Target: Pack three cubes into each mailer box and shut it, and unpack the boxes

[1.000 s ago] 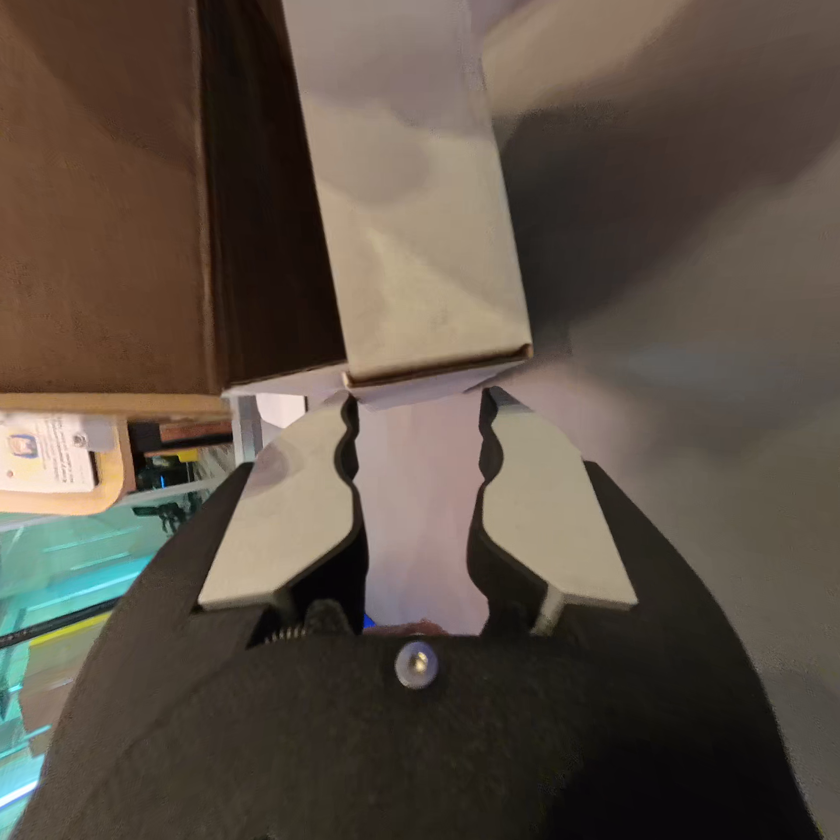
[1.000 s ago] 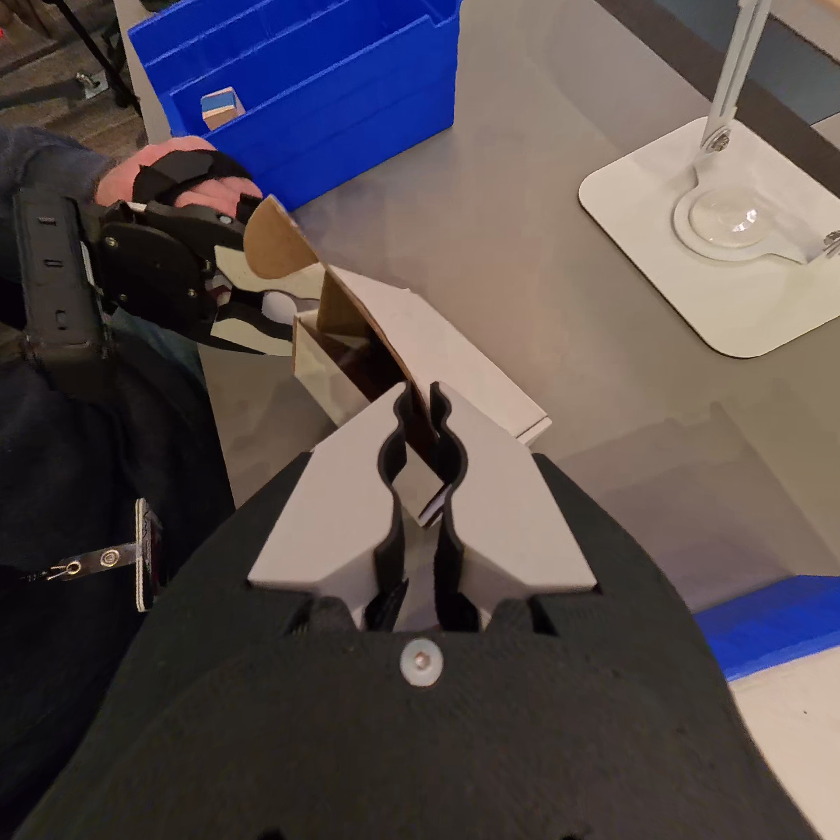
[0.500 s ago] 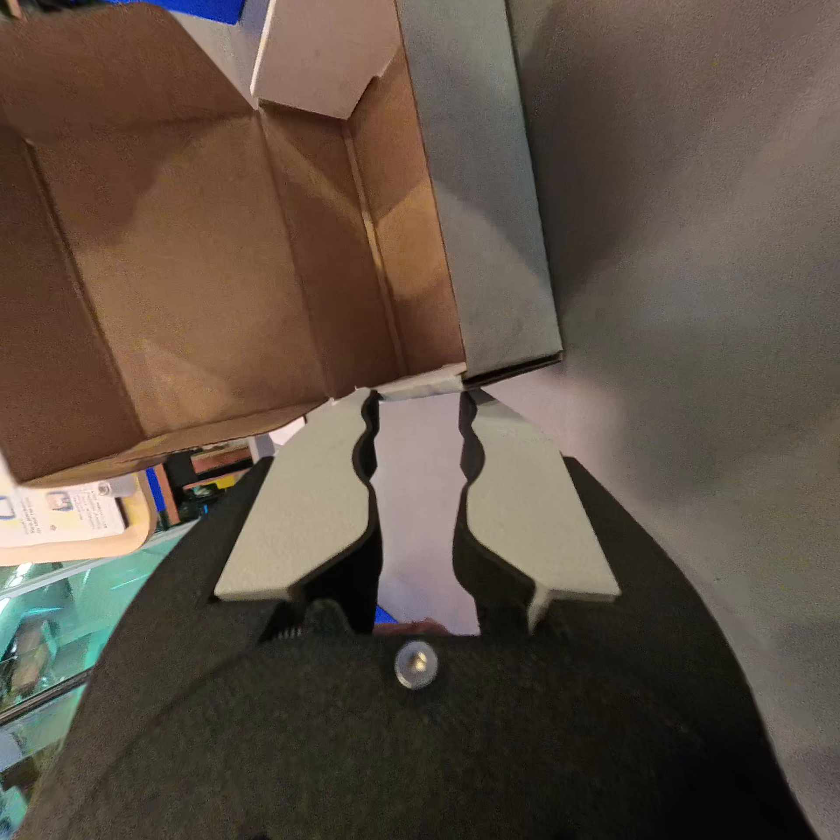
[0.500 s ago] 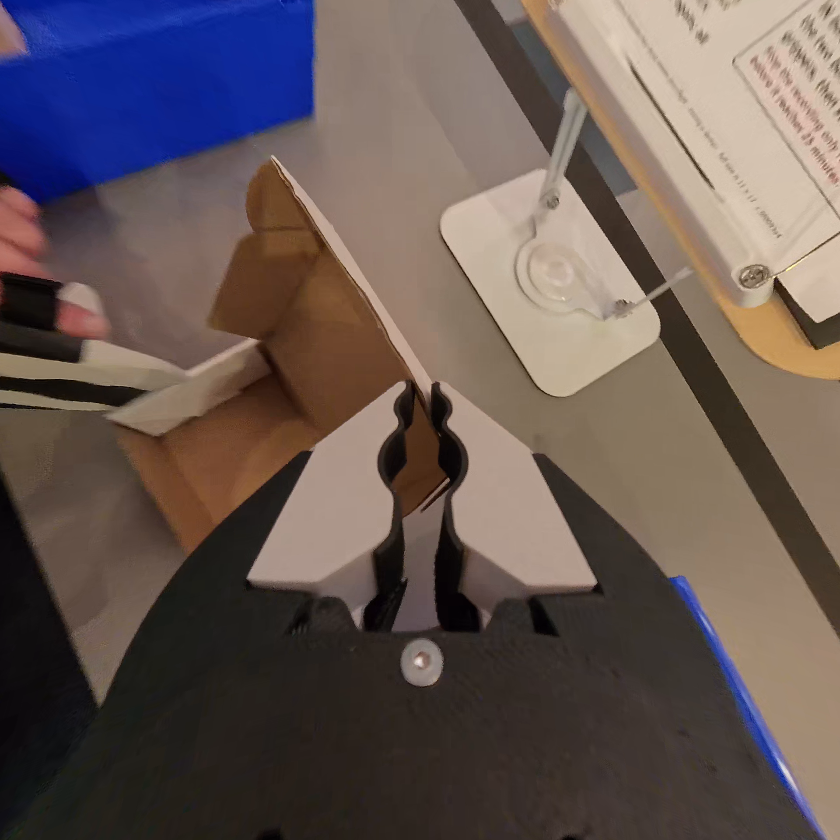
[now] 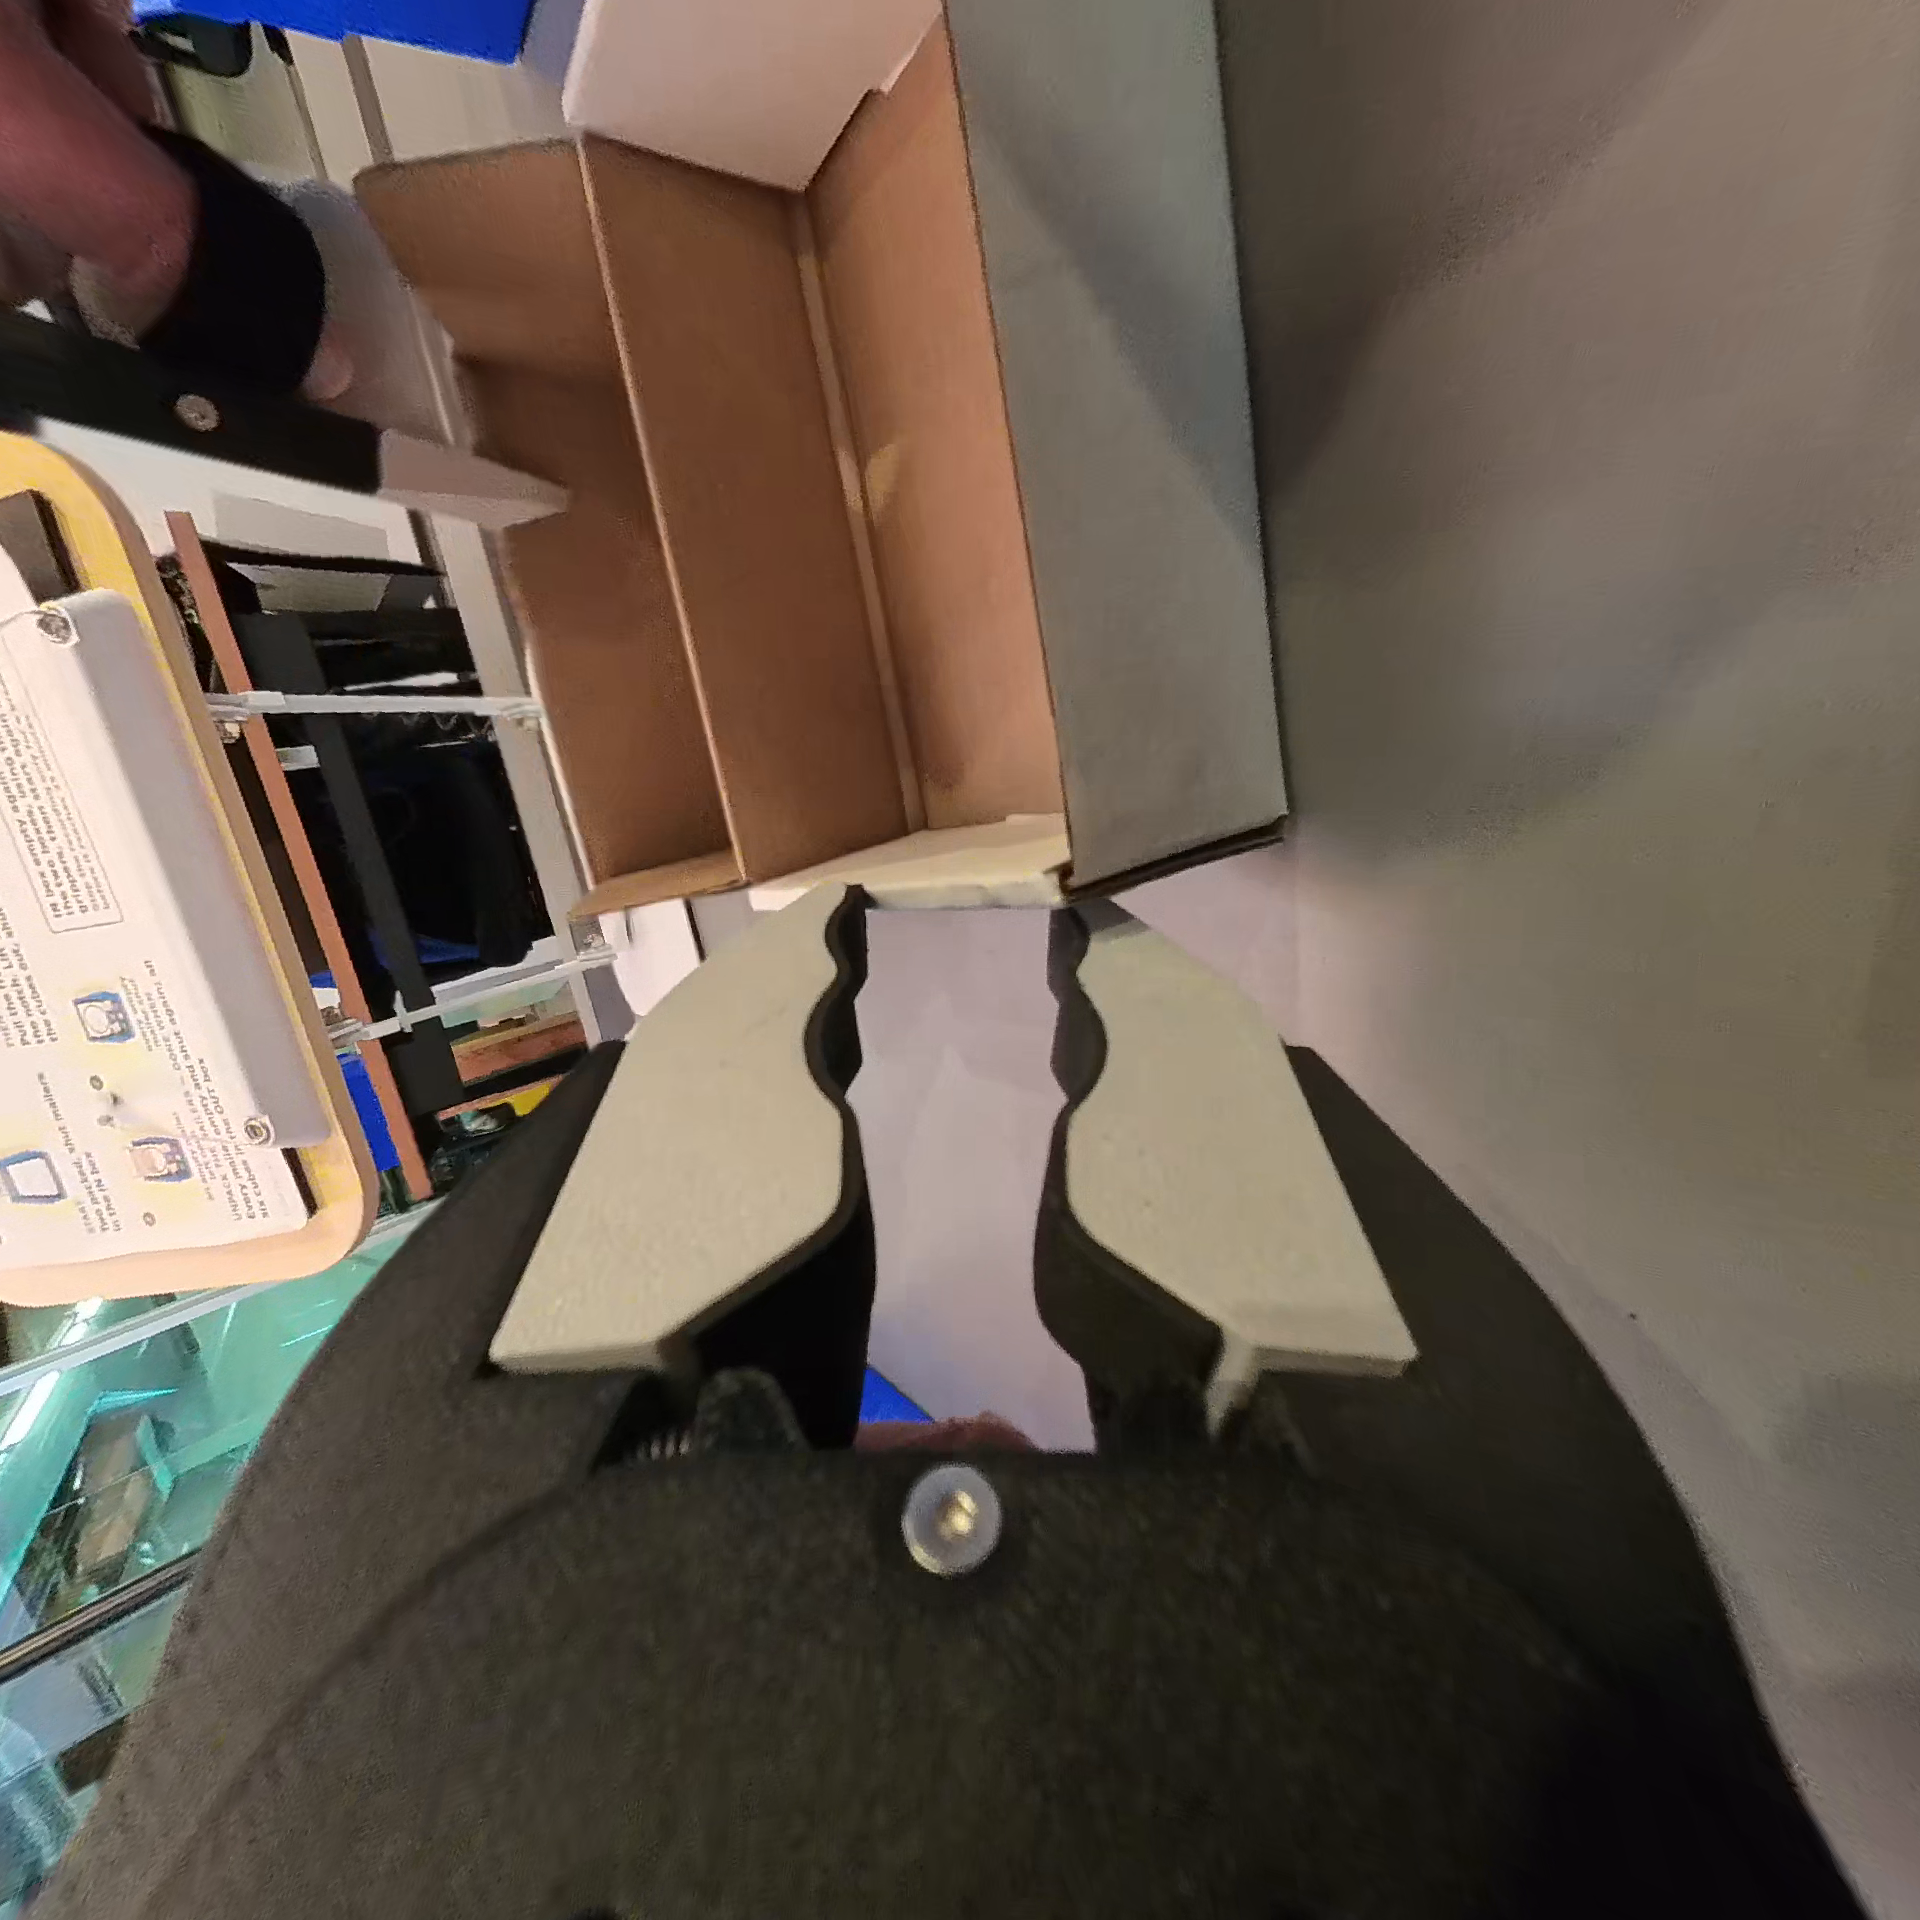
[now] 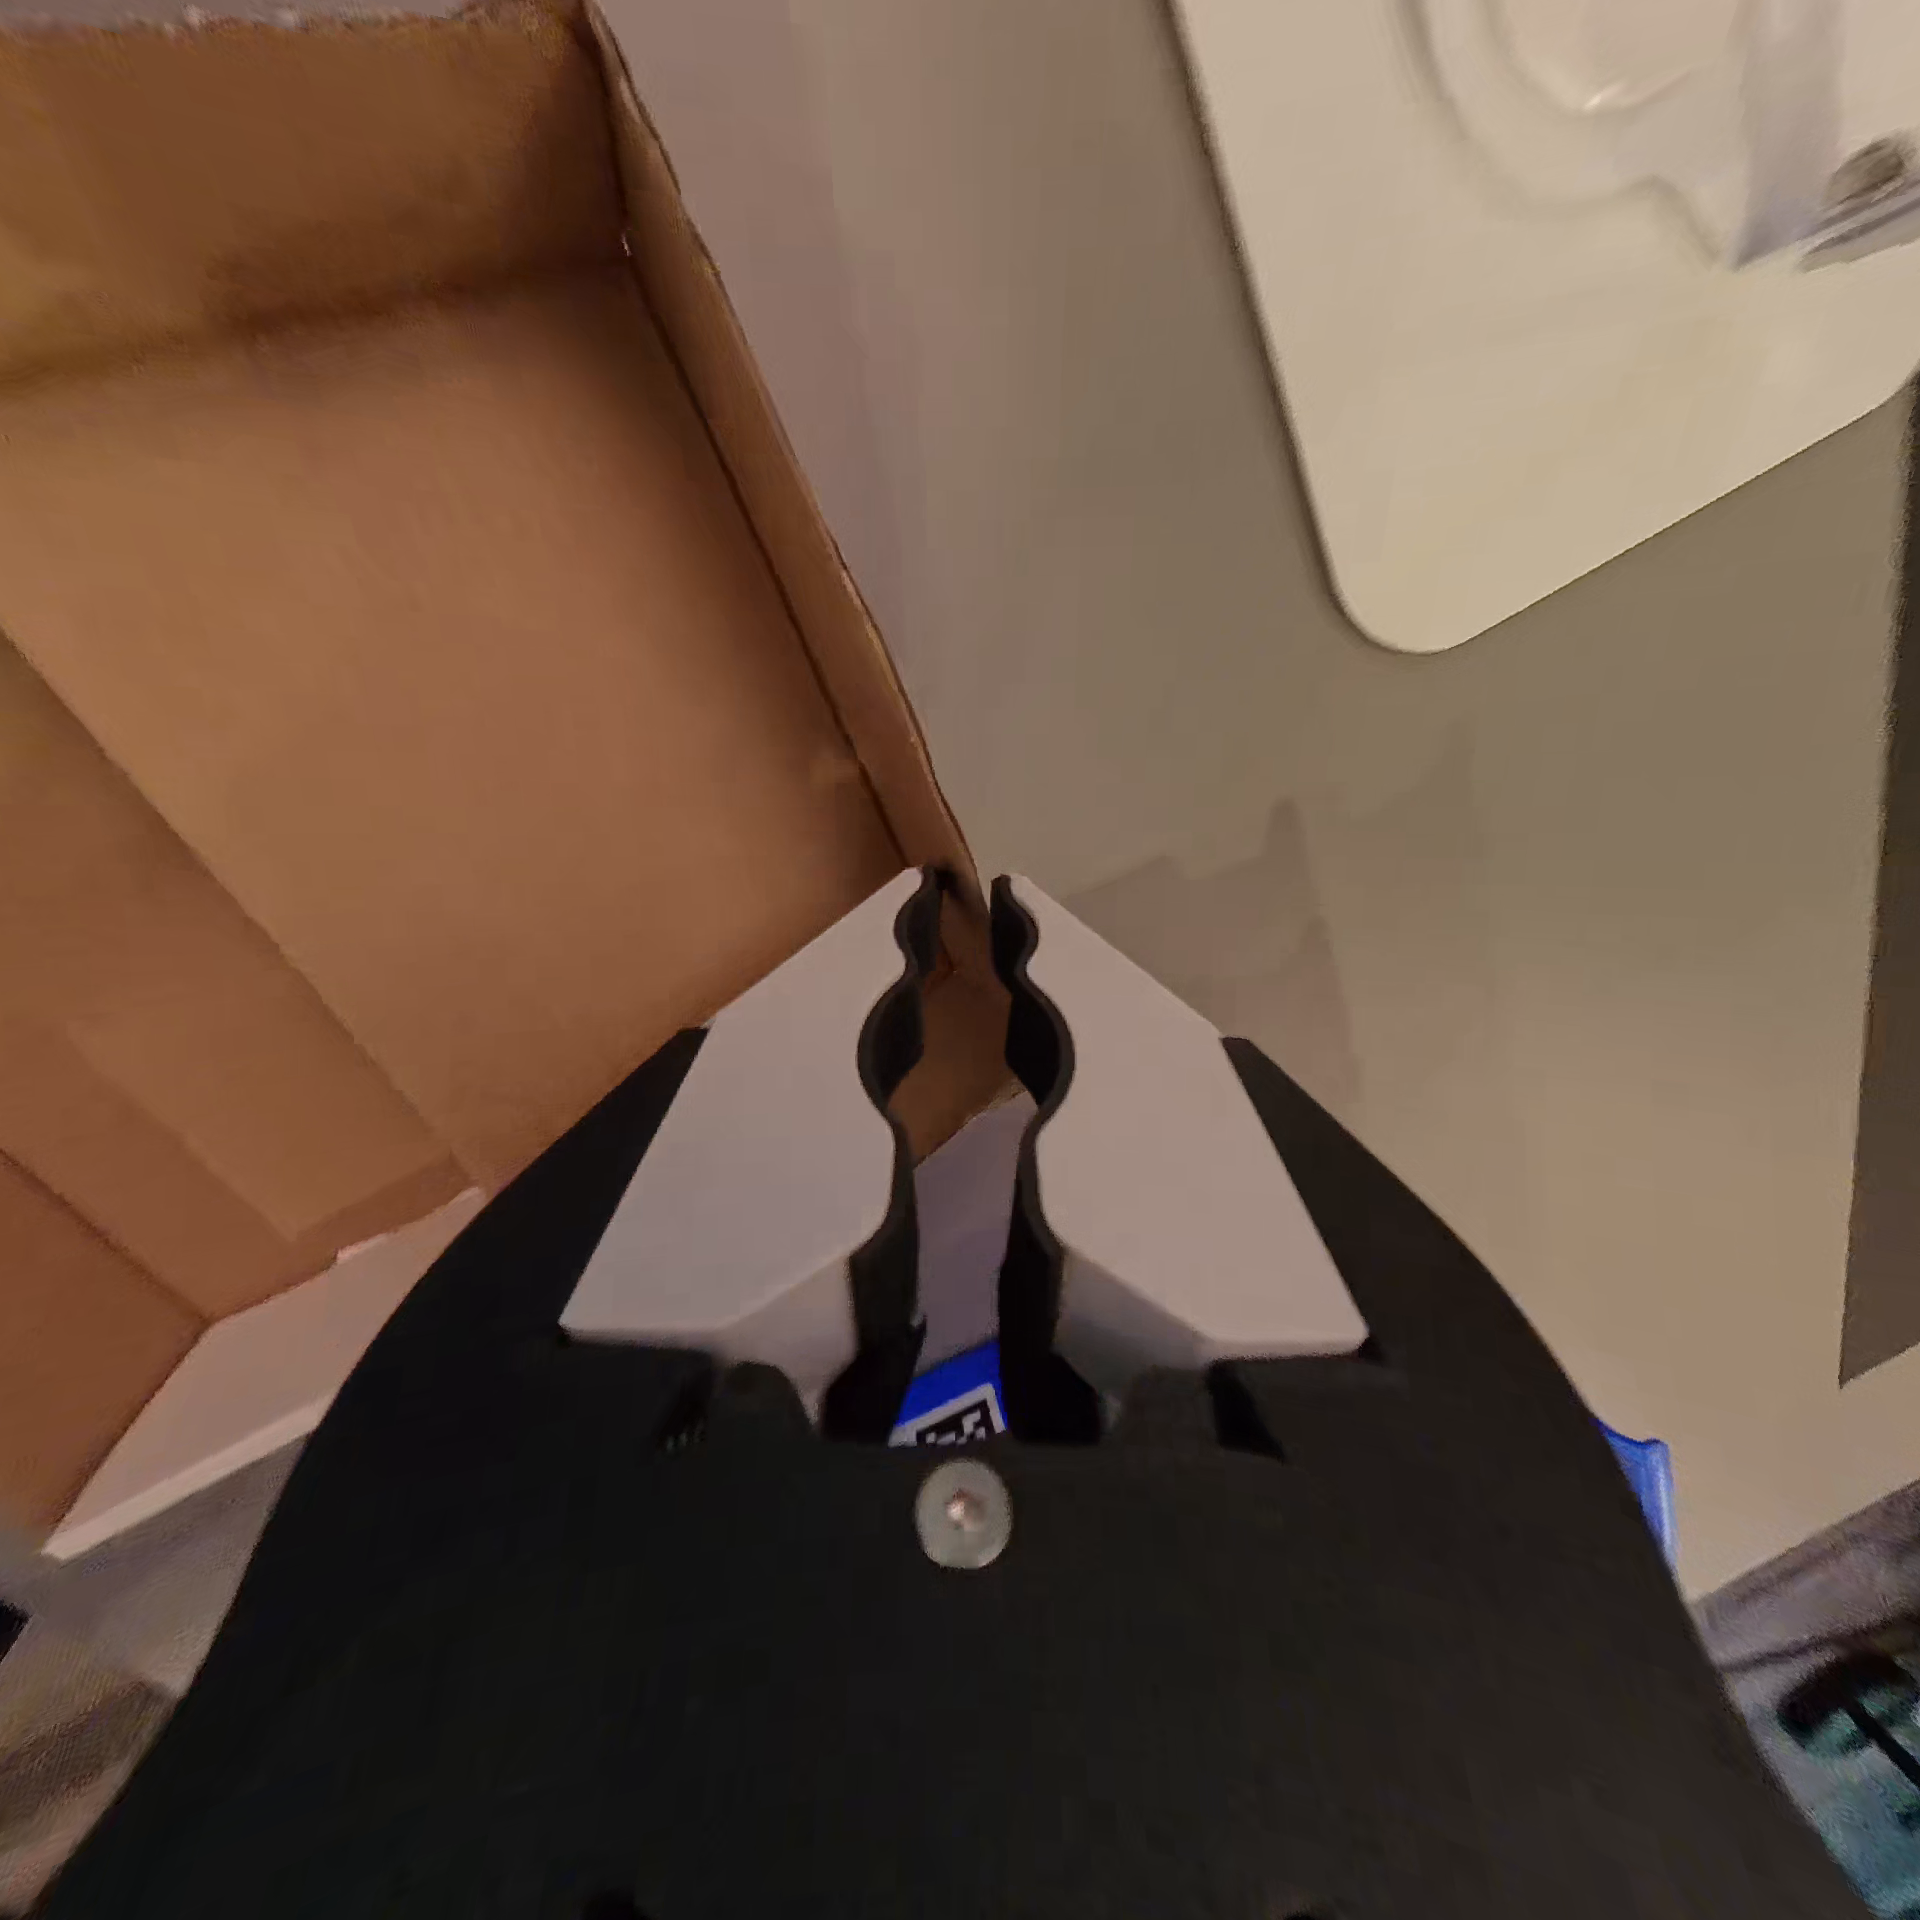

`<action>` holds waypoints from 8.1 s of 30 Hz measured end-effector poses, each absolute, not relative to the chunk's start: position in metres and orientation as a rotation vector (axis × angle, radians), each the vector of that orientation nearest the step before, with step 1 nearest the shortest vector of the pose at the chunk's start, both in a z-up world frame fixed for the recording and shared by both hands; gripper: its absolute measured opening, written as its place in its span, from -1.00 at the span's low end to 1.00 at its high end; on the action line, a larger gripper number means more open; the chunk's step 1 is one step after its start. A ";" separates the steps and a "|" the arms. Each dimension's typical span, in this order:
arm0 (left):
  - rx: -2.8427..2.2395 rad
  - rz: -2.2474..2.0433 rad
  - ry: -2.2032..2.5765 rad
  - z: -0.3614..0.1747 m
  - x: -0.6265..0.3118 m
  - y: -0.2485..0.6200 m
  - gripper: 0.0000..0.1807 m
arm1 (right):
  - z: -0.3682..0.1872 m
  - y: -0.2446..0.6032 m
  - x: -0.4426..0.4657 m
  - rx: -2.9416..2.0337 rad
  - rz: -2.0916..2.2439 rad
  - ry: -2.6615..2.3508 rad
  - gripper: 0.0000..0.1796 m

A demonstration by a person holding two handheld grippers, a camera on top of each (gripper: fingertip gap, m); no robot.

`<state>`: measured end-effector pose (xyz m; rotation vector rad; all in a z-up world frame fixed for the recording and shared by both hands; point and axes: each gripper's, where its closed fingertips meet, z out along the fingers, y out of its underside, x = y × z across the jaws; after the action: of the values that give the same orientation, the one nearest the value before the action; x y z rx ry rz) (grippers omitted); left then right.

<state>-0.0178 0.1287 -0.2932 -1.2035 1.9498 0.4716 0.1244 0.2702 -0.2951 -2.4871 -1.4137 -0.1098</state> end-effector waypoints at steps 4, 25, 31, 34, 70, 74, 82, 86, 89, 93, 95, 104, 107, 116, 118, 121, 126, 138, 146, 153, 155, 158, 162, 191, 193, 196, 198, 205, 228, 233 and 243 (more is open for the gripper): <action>-1.205 0.484 1.950 -0.293 -0.019 0.129 -0.64 | -0.292 0.273 0.124 -2.510 -0.052 -1.338 -0.90; -1.235 0.458 1.988 -0.302 -0.016 0.125 -0.97 | -0.253 0.157 0.140 -2.575 0.295 -1.061 -0.32; -1.254 0.444 1.982 -0.303 -0.017 0.126 -0.98 | -0.299 0.182 0.127 -2.669 0.301 -1.093 -0.83; -1.265 0.432 1.979 -0.304 -0.018 0.126 -0.98 | -0.303 0.190 0.124 -2.645 0.238 -1.093 -0.92; -2.367 0.510 1.928 -0.285 -0.393 0.136 -0.47 | -0.303 0.193 0.079 -2.536 0.313 -0.895 -0.95; -2.362 0.560 2.038 -0.297 -0.394 0.144 -0.48 | -0.303 0.193 0.078 -2.534 0.320 -0.890 -0.95; -2.403 0.619 2.107 -0.311 -0.392 0.151 -0.46 | -0.303 0.193 0.076 -2.523 0.324 -0.884 -0.95; -2.395 0.562 2.030 -0.309 -0.386 0.153 -0.47 | -0.301 0.194 0.074 -2.499 0.300 -0.890 -0.95; -2.403 0.516 1.939 -0.299 -0.381 0.156 -0.47 | -0.301 0.193 0.073 -2.495 0.306 -0.882 -0.95; -2.358 0.504 1.765 -0.263 -0.372 0.169 -0.48 | -0.299 0.194 0.073 -2.483 0.298 -0.860 -0.95; -2.306 0.493 1.698 -0.239 -0.358 0.174 -0.48 | -0.299 0.195 0.074 -2.481 0.283 -0.856 -0.95; -1.981 0.199 1.698 -0.165 -0.188 0.152 -0.48 | -0.300 0.196 0.074 -2.490 0.284 -0.840 -0.94; -1.925 0.116 1.766 -0.173 -0.128 0.140 -0.48 | -0.301 0.196 0.075 -2.489 0.285 -0.842 -0.94; -2.020 0.034 1.844 -0.250 -0.034 0.135 -0.48 | -0.301 0.197 0.077 -2.480 0.299 -0.842 -0.94; -2.054 0.092 1.856 -0.266 -0.036 0.142 -0.48 | -0.301 0.197 0.078 -2.478 0.304 -0.837 -0.94; -2.117 0.066 1.894 -0.290 -0.037 0.143 -0.48 | -0.301 0.198 0.077 -2.477 0.318 -0.837 -0.94; -2.188 0.091 1.936 -0.307 -0.039 0.145 -0.49 | -0.302 0.198 0.076 -2.476 0.316 -0.848 -0.93; -2.137 0.197 2.080 -0.311 -0.041 0.143 -0.49 | -0.312 0.200 0.065 -2.540 0.524 -0.904 -0.87; -2.176 0.154 1.983 -0.303 -0.048 0.149 -0.45 | -0.313 0.199 0.062 -2.537 0.522 -0.892 -0.91; -2.128 0.104 1.787 -0.240 -0.087 0.146 -0.41 | -0.313 0.198 0.064 -2.529 0.520 -0.887 -0.93; -2.097 0.115 1.717 -0.214 -0.118 0.149 -0.41 | -0.313 0.198 0.064 -2.529 0.525 -0.888 -0.93; -2.157 0.188 1.604 -0.192 -0.183 0.155 -0.42 | -0.313 0.198 0.064 -2.527 0.521 -0.897 -0.93; -2.284 0.271 1.562 -0.199 -0.264 0.151 -0.42 | -0.313 0.198 0.064 -2.526 0.514 -0.902 -0.93; -2.484 0.189 1.489 -0.249 -0.306 0.159 -0.69 | -0.313 0.199 0.061 -2.508 0.487 -0.928 -0.93; -2.364 0.168 1.502 -0.218 -0.278 0.159 -0.69 | -0.313 0.199 0.061 -2.501 0.474 -0.939 -0.93; -2.197 0.158 1.611 -0.190 -0.221 0.154 -0.69 | -0.312 0.200 0.059 -2.494 0.462 -0.952 -0.93; -2.104 0.122 1.711 -0.186 -0.177 0.148 -0.69 | -0.312 0.200 0.059 -2.493 0.457 -0.954 -0.93; -1.936 0.078 2.047 -0.232 -0.054 0.148 -0.69 | -0.312 0.200 0.061 -2.483 0.459 -0.964 -0.93; -1.989 0.160 2.266 -0.328 -0.012 0.157 -0.53 | -0.312 0.200 0.060 -2.463 0.478 -0.976 -0.93; -1.936 0.117 2.154 -0.303 -0.011 0.158 -0.46 | -0.312 0.201 0.060 -2.462 0.472 -0.977 -0.93; -1.957 0.163 1.800 -0.201 -0.130 0.153 -0.46 | -0.312 0.201 0.060 -2.461 0.478 -0.971 -0.93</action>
<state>-0.1303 0.1531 -0.2014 -1.9566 1.8003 0.1627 0.0598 0.2008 -0.3123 -2.4614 -0.9714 0.4778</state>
